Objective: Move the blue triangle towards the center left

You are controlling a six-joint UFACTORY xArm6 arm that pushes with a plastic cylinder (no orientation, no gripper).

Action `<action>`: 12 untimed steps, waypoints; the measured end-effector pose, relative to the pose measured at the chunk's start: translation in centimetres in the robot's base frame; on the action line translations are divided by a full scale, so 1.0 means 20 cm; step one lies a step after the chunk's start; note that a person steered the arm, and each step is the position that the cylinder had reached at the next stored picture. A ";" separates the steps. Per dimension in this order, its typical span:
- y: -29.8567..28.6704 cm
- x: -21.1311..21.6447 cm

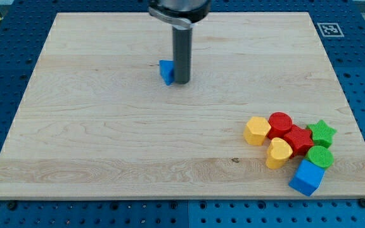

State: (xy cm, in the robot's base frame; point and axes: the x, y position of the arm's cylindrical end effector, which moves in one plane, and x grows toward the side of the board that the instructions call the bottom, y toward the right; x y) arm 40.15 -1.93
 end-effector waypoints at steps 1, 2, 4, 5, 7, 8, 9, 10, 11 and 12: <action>-0.18 0.00; -0.17 0.00; 0.10 -0.03; 0.02 -0.11; -0.18 -0.25; -0.38 -0.15; -0.57 -0.03; -0.68 0.02; -0.49 -0.15; -0.37 -0.13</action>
State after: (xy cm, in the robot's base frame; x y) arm 37.49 -9.41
